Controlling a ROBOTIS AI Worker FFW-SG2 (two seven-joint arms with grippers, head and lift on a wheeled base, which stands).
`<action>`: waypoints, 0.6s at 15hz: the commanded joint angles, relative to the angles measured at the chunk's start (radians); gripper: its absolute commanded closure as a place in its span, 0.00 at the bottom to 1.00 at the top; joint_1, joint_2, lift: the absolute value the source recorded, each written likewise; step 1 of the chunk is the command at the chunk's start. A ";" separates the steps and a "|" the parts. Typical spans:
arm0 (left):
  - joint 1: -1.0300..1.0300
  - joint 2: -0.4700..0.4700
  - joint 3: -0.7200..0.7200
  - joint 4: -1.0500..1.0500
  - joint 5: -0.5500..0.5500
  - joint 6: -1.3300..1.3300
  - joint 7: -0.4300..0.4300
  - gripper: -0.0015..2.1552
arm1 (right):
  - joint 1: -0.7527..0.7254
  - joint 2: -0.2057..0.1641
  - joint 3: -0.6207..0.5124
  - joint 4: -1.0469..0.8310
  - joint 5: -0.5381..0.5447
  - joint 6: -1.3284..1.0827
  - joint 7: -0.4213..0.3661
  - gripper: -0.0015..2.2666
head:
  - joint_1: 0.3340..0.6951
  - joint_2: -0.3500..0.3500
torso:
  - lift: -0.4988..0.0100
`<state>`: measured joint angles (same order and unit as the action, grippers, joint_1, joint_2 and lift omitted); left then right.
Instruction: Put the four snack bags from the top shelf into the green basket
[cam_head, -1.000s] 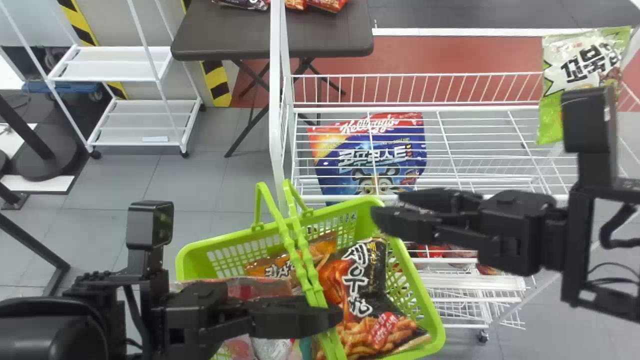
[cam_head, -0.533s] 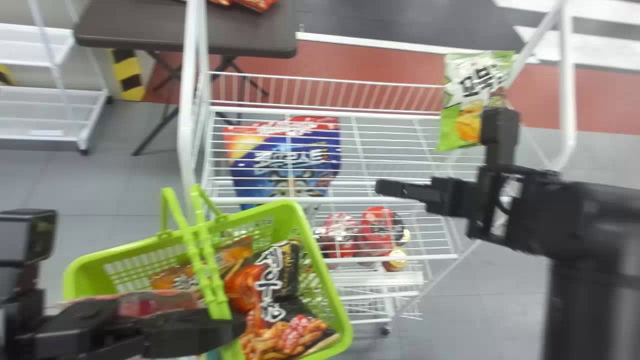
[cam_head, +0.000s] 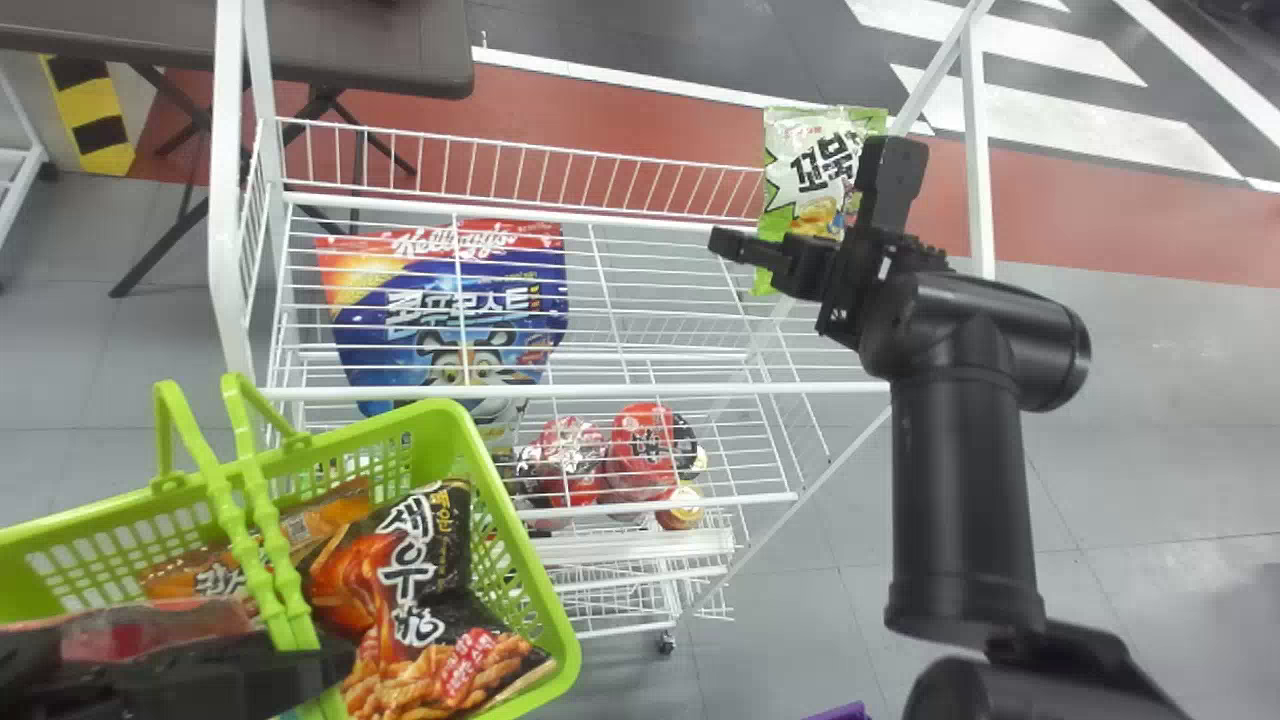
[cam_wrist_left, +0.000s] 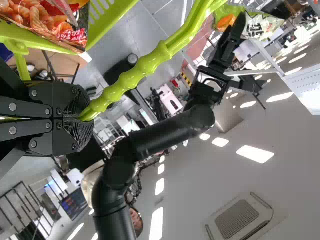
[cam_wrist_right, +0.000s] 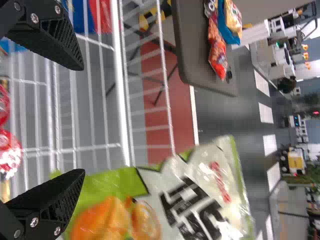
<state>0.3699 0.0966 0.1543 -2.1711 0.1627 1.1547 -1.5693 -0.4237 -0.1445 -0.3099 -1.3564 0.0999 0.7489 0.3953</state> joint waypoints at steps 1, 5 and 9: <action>0.001 0.000 0.014 0.007 0.006 -0.008 -0.011 1.00 | -0.066 -0.030 -0.017 0.100 0.029 -0.053 -0.021 0.04 | 1.00 0.00 | 0.97; -0.002 0.002 0.025 0.019 0.014 -0.026 -0.011 1.00 | -0.161 -0.086 -0.014 0.296 0.096 -0.170 -0.070 0.04 | 1.00 0.00 | 0.97; -0.014 0.002 0.024 0.043 0.012 -0.036 -0.011 1.00 | -0.247 -0.101 -0.009 0.502 0.136 -0.299 -0.098 0.16 | 1.00 0.00 | 0.97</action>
<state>0.3603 0.0982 0.1784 -2.1347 0.1763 1.1227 -1.5693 -0.6437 -0.2400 -0.3218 -0.9179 0.2318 0.4918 0.2990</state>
